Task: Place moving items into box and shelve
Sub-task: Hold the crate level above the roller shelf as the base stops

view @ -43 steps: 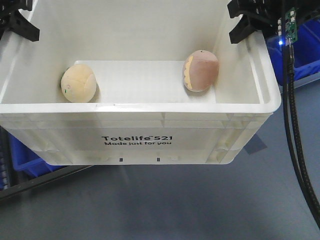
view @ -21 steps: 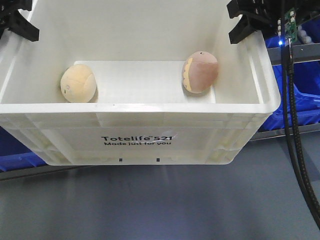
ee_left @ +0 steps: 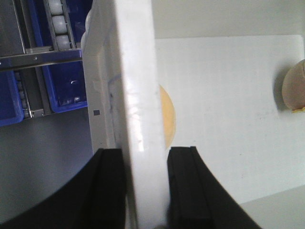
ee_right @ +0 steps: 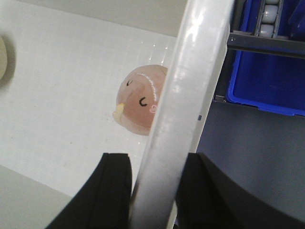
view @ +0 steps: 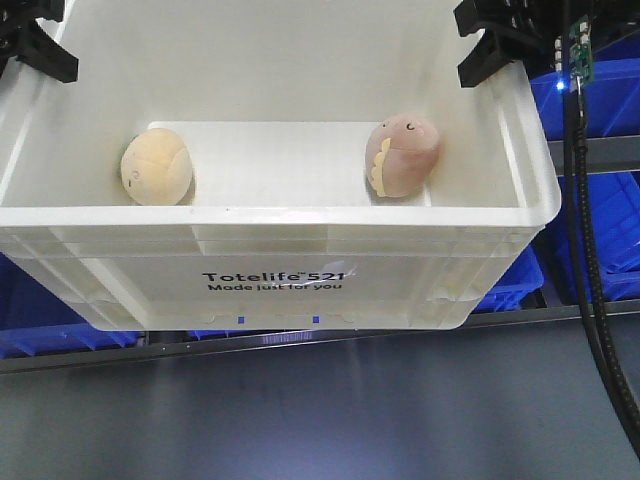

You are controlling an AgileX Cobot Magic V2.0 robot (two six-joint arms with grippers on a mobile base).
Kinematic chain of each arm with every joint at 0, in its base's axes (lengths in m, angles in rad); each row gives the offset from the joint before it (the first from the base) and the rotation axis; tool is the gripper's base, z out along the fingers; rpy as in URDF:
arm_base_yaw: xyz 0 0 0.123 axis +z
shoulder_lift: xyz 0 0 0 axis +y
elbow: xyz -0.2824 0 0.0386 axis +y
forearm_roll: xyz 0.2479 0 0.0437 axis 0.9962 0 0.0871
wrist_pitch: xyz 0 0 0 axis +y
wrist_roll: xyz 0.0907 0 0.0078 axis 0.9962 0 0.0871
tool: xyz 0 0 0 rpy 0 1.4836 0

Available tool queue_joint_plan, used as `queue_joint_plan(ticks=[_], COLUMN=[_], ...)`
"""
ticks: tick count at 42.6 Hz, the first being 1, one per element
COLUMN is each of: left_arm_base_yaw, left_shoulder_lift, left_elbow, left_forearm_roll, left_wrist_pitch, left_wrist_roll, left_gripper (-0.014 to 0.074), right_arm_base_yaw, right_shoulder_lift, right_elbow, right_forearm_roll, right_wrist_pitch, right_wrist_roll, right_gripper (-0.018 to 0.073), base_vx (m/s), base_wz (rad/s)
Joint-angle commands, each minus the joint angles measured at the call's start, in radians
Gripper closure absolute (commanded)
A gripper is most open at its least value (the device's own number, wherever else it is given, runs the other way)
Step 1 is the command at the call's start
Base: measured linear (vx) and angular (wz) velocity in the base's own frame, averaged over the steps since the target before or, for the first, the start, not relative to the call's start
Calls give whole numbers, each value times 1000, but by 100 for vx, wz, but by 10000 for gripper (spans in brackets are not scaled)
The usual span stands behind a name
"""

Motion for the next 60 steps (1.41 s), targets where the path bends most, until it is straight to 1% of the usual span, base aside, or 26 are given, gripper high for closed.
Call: queue_joint_plan(ticks=[1,37,60], left_arm_base_yaw=[-17,-17,-17], left_shoulder_lift=[-48,-48,-48], left_elbow=[-39,-39,-39], left_forearm_roll=[-175,-175,-175], left_wrist_pitch=[-94,-95,-95], left_wrist_roll=[-2,-2,-2], left_gripper=[601,601,601], right_arm_base_yaw=[17,17,17], right_shoulder_lift=[-56,-56,-56], right_elbow=[-39,-39,-39], right_forearm_roll=[166,165,165], right_wrist_pitch=[-71,-71,-71], right_wrist_roll=[-28,-28,-28], right_gripper=[559,559,559], base_vx=[21,21,9], base_wz=[4,7,7])
